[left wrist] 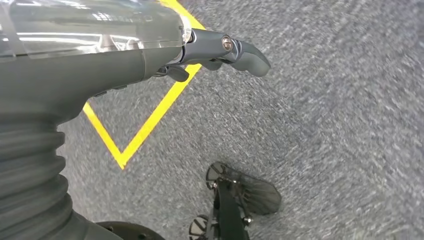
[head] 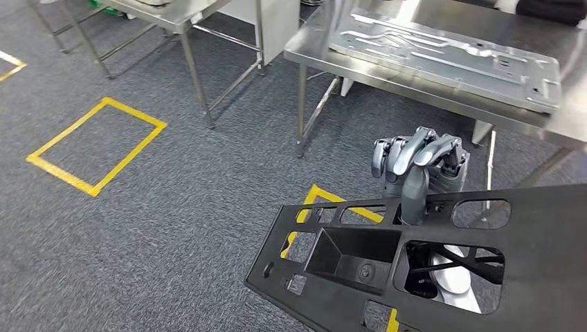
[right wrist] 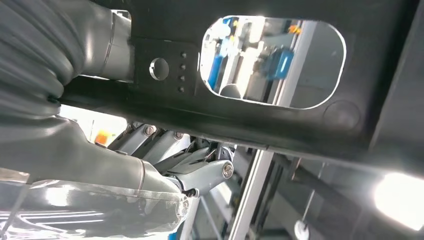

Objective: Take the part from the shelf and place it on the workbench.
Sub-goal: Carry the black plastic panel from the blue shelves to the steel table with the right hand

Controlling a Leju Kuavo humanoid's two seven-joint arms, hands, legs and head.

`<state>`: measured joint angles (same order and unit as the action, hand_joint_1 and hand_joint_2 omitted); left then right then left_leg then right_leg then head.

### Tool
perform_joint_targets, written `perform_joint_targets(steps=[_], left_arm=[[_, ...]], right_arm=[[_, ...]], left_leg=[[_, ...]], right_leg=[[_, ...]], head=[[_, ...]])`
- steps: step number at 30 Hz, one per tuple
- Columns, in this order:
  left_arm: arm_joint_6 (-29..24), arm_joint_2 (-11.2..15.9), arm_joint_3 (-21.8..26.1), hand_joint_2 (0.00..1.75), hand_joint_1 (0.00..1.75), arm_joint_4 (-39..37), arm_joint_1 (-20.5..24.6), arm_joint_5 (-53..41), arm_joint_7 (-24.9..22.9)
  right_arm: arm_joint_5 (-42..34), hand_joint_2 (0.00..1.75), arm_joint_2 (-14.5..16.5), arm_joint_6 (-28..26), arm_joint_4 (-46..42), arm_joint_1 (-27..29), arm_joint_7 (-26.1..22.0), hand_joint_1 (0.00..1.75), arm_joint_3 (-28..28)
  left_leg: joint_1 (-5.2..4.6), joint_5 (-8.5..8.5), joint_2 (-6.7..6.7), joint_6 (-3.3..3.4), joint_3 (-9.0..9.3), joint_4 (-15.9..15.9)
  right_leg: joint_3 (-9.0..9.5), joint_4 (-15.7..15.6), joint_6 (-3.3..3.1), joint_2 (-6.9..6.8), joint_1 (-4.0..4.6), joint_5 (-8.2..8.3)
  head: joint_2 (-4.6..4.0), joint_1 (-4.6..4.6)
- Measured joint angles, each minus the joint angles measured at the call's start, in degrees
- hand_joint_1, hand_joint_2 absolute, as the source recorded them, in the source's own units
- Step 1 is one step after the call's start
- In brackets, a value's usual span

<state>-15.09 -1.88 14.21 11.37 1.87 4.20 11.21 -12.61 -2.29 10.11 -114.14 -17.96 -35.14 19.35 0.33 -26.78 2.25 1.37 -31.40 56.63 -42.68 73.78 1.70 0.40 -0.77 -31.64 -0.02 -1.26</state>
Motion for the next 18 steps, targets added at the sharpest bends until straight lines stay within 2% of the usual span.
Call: perform_joint_targets(steps=[1, 2, 4, 5, 6, 7, 8, 10, 12, 13, 14, 15, 16, 17, 18], left_arm=[[0.0, 0.0, 0.0, 1.75, 0.0, 0.0, 0.1, 0.0, 0.0], [0.0, 0.0, 0.0, 1.75, 0.0, 0.0, 0.2, -0.1, 0.0], [0.1, 0.0, 0.0, 1.75, 0.0, 0.0, 0.3, -0.1, 0.0], [0.1, 0.0, 0.0, 1.75, 0.0, 0.0, 0.3, -0.1, 0.0], [0.1, 0.0, 0.0, 1.75, 0.0, 0.0, 0.4, -0.1, 0.1], [0.1, 0.0, 0.0, 1.75, 0.0, 0.0, 0.4, -0.1, 0.1], [0.1, 0.0, 0.0, 1.75, 0.0, 0.0, 0.5, -0.1, 0.2], [0.0, 0.0, 0.0, 1.75, 0.0, 0.0, 0.6, -0.1, 0.3], [0.0, 0.1, 0.0, 1.75, 0.0, 0.0, 0.5, -0.1, 0.3], [0.0, 0.1, 0.0, 1.75, 0.0, 0.0, 0.4, -0.1, 0.3], [-0.1, 0.1, 0.0, 1.75, 0.0, 0.0, 0.3, -0.1, 0.2], [-0.1, 0.1, 0.0, 1.75, 0.0, 0.0, 0.3, -0.1, 0.2], [-0.1, 0.1, 0.0, 1.75, 0.0, 0.0, 0.2, -0.1, 0.2], [-0.1, 0.1, 0.0, 1.75, 0.0, 0.0, 0.2, -0.1, 0.2], [-0.1, 0.2, 0.0, 1.75, 0.0, 0.0, 0.2, -0.1, 0.2]], right_arm=[[0.1, 1.75, 0.0, 0.0, 0.0, 0.0, 0.0, 1.75, 0.0], [0.1, 1.75, 0.0, 0.0, 0.0, 0.0, 0.0, 1.75, 0.0], [0.2, 1.75, 0.0, 0.0, 0.0, -0.1, -0.1, 1.75, 0.0], [0.2, 1.75, 0.0, 0.0, 0.0, -0.1, -0.1, 1.75, 0.0], [0.2, 1.75, 0.0, 0.0, 0.0, -0.1, -0.1, 1.75, 0.0], [0.2, 1.75, 0.1, 0.0, 0.0, -0.2, -0.2, 1.75, 0.0], [0.2, 1.75, 0.1, 0.0, 0.0, -0.2, -0.2, 1.75, 0.0], [0.2, 1.75, 0.2, 0.0, 0.1, -0.4, -0.3, 1.75, 0.0], [0.2, 1.75, 0.4, 0.1, 0.3, -0.6, -0.4, 1.75, 0.0], [0.2, 1.75, 0.5, 0.1, 0.4, -0.6, -0.4, 1.75, 0.0], [0.2, 1.75, 0.6, 0.1, 0.5, -0.6, -0.4, 1.75, 0.0], [0.2, 1.75, 0.6, 0.1, 0.6, -0.6, -0.4, 1.75, 0.0], [0.2, 1.75, 0.6, 0.1, 0.7, -0.6, -0.4, 1.75, 0.0], [0.1, 1.75, 0.6, 0.1, 0.8, -0.7, -0.5, 1.75, 0.0], [0.1, 1.75, 0.7, 0.0, 0.8, -0.8, -0.5, 1.75, 0.0]], left_leg=[[-0.01, -0.12, 0.76, -0.1, 0.07, 0.0], [-0.04, -0.28, 1.43, -0.26, 0.21, 0.1], [-0.31, -0.69, 2.58, -0.8, 0.49, 0.3], [-0.43, -0.87, 3.08, -1.11, 0.65, 0.4], [-0.51, -1.01, 3.64, -1.42, 0.8, 0.4], [-0.49, -1.11, 4.2, -1.7, 1.0, 0.3], [-0.36, -1.37, 4.18, -2.03, 1.14, 0.5], [-0.05, -3.24, 2.04, -2.61, 0.32, 2.9], [0.18, -6.98, -0.8, -2.98, -2.91, 10.0], [0.23, -8.51, -1.37, -3.09, -4.83, 13.9], [0.24, -9.12, -1.61, -3.15, -6.23, 16.6], [0.25, -8.5, -1.71, -3.13, -6.66, 17.0], [0.27, -6.74, -1.87, -3.03, -5.99, 15.1], [0.34, -4.35, -2.55, -2.9, -4.44, 11.4], [0.44, -2.42, -4.01, -2.67, -2.72, 7.3]], right_leg=[[1.58, -2.9, 0.03, -0.45, -0.05, 1.69], [3.98, -7.2, -0.04, -1.49, -0.03, 3.57], [7.78, -14.2, -0.54, -3.86, 0.3, 5.73], [8.48, -15.6, -0.84, -4.44, 0.5, 5.9], [8.46, -15.7, -1.14, -4.23, 0.68, 5.77], [8.41, -15.8, -1.41, -3.47, 0.69, 5.84], [8.47, -16.0, -1.7, -2.82, 0.57, 5.95], [8.64, -16.4, -2.35, -1.62, 0.21, 6.25], [8.65, -16.5, -2.76, -0.35, 0.12, 6.38], [8.62, -16.5, -2.84, 0.41, 0.17, 6.4], [8.62, -16.4, -2.87, 1.21, 0.22, 6.4], [8.65, -16.4, -2.86, 2.03, 0.24, 6.4], [8.71, -16.3, -2.83, 2.85, 0.24, 6.39], [8.77, -16.2, -2.75, 3.61, 0.23, 6.37], [8.74, -16.1, -2.58, 4.33, 0.27, 6.35]], head=[[0.0, 0.0], [0.0, 0.0], [0.0, -0.01], [0.0, -0.01], [0.0, -0.01], [0.0, -0.01], [0.0, -0.01], [0.0, -0.01], [0.0, -0.01], [0.0, -0.01], [0.0, -0.01], [0.0, -0.01], [0.0, -0.01], [0.0, -0.01], [0.0, -0.01]])
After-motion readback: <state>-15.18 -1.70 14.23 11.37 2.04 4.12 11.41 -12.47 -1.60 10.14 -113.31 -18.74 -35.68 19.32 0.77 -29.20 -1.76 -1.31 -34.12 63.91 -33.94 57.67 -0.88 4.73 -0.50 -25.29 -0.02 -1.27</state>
